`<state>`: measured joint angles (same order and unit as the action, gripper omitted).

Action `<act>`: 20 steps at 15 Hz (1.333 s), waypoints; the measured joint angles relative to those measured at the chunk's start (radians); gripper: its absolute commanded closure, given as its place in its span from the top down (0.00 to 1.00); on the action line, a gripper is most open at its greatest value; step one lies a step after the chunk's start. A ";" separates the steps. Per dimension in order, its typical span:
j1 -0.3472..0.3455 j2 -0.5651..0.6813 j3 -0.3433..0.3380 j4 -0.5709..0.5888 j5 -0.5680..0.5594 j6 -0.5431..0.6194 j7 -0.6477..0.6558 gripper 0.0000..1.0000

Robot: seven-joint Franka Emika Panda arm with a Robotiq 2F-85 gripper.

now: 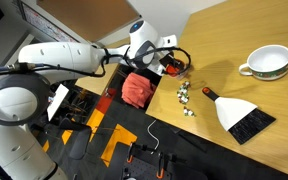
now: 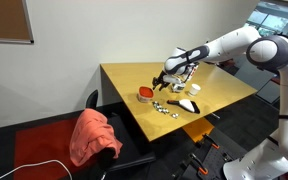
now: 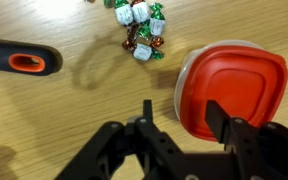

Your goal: Remove the red lid from the bowl, place one piece of candy in the bowl, put the red lid back on the bowl

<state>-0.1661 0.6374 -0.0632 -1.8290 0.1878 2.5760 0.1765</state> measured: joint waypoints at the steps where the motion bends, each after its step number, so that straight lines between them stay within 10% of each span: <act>1: 0.000 0.008 0.002 0.005 0.000 -0.001 0.000 0.55; 8: 0.000 0.046 0.006 0.023 0.000 -0.001 0.000 0.51; 15: -0.005 0.070 0.016 0.041 0.002 -0.001 0.000 0.00; 20: -0.011 0.071 0.028 0.044 0.009 -0.001 -0.005 0.02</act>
<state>-0.1767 0.7083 -0.0347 -1.7855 0.1965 2.5751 0.1715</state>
